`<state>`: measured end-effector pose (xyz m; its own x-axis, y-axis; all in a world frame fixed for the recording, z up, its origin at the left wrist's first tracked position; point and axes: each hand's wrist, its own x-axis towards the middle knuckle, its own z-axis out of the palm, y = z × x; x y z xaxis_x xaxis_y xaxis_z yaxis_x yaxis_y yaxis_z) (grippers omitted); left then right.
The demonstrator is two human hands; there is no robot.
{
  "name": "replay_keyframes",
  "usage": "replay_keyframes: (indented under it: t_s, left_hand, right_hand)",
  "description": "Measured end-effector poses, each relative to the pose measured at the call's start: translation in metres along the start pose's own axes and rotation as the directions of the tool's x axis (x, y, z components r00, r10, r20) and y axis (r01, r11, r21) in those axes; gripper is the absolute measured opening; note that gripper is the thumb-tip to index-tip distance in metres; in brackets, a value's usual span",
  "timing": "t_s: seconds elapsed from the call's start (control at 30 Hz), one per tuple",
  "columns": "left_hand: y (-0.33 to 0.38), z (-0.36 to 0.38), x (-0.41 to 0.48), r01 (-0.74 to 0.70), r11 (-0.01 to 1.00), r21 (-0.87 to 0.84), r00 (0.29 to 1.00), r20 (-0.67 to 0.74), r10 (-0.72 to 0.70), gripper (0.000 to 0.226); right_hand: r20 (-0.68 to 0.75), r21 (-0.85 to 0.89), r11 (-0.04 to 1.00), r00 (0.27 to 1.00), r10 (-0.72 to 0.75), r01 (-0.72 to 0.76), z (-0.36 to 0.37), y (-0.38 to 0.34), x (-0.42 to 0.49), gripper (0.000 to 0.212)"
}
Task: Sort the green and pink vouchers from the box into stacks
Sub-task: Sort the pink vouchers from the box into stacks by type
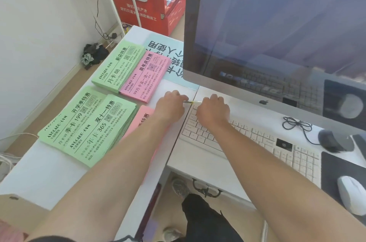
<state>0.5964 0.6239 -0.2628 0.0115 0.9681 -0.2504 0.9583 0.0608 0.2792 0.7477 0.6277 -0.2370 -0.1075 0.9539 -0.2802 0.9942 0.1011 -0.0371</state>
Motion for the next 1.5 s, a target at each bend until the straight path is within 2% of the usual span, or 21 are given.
replay_keyframes:
  t_s: [0.07,0.27,0.4,0.67,0.87,1.0,1.13,1.33,1.43,1.5]
  left_hand:
    - [0.003,0.004,0.005,0.010,0.999,-0.040,1.000,0.004,-0.010,0.044]
    - [0.015,0.011,0.021,0.086,0.930,-0.357,0.991,-0.068,-0.117,0.039]
    - [0.028,0.007,0.021,0.058,0.914,-0.401,0.996,-0.046,-0.083,0.040]
    - [-0.002,-0.040,-0.045,0.129,0.942,-0.309,0.987,-0.054,-0.152,0.040]
    - [-0.053,-0.092,-0.153,0.230,0.925,-0.301,0.954,-0.117,-0.275,0.032]
    - [-0.097,-0.107,-0.240,0.366,0.884,-0.291,0.884,-0.188,-0.428,0.036]
    - [-0.133,-0.112,-0.332,0.490,0.804,-0.337,0.777,-0.249,-0.578,0.035]
    - [-0.159,-0.097,-0.461,0.589,0.649,-0.481,0.563,-0.332,-0.757,0.029]
    - [-0.165,-0.080,-0.510,0.627,0.561,-0.541,0.481,-0.298,-0.825,0.030]
    - [-0.170,-0.065,-0.535,0.661,0.507,-0.553,0.463,-0.232,-0.856,0.031]
  right_hand:
    - [0.003,-0.001,1.000,1.000,0.023,-0.023,0.002,0.003,-0.003,0.030]
    - [-0.004,0.029,0.996,0.996,0.086,-0.086,0.008,0.013,-0.008,0.040]
    - [-0.032,0.049,0.987,0.987,0.156,-0.154,0.009,0.018,-0.015,0.046]
    - [-0.015,0.083,0.993,0.996,-0.082,0.083,-0.022,-0.029,-0.041,0.044]
    - [-0.011,0.055,0.945,0.946,-0.323,0.323,-0.054,-0.108,-0.089,0.035]
    - [-0.028,0.035,0.857,0.857,-0.514,0.515,-0.064,-0.171,-0.137,0.032]
    - [-0.013,-0.014,0.738,0.738,-0.674,0.674,-0.065,-0.235,-0.192,0.040]
    - [0.017,-0.028,0.511,0.512,-0.859,0.859,-0.046,-0.306,-0.279,0.039]
    - [0.060,0.011,0.372,0.371,-0.927,0.928,-0.027,-0.327,-0.312,0.039]
    - [0.123,0.019,0.286,0.281,-0.952,0.958,-0.013,-0.337,-0.327,0.038]
